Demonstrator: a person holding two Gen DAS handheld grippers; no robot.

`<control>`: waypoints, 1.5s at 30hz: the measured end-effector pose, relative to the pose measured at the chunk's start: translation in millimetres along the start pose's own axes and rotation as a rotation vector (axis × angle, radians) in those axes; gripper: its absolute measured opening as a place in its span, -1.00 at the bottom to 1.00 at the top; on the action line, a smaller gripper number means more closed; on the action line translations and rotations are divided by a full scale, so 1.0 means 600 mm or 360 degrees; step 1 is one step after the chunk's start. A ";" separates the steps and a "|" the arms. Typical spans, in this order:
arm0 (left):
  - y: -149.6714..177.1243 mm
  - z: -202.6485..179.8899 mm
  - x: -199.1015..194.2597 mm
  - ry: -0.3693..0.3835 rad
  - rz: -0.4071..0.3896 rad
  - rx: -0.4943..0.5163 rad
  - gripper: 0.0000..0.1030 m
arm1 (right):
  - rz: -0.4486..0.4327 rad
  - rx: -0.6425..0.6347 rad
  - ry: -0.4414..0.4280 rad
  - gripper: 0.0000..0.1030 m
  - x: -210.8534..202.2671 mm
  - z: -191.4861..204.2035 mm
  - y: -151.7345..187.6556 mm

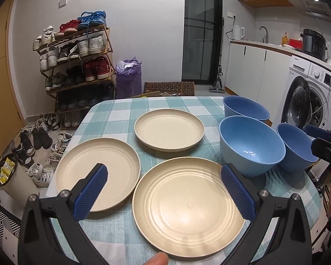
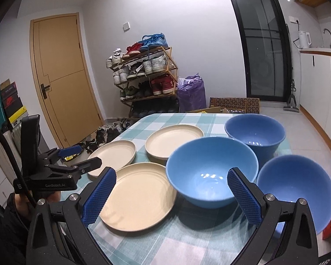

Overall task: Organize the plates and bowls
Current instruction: 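Move both tools forward toward the large cream plate beside the bowls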

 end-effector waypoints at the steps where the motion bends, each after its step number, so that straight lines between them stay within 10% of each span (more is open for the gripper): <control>1: -0.004 0.000 0.003 -0.0005 -0.0003 0.0004 1.00 | 0.0004 -0.0008 0.0006 0.99 0.003 0.001 -0.005; 45: -0.140 0.093 0.074 -0.0076 0.0027 -0.0087 1.00 | 0.0078 -0.0053 0.0003 0.99 0.099 -0.019 -0.184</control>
Point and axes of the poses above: each gripper's, at about its wrist camera, not at the fingertips, and x roughly the way its jaws point, z to its left, y to its underside, the point moved 1 cm from there along x, roughly the way its jaws point, and after that the axes turned 2 degrees about -z, right-handed, at the moved point
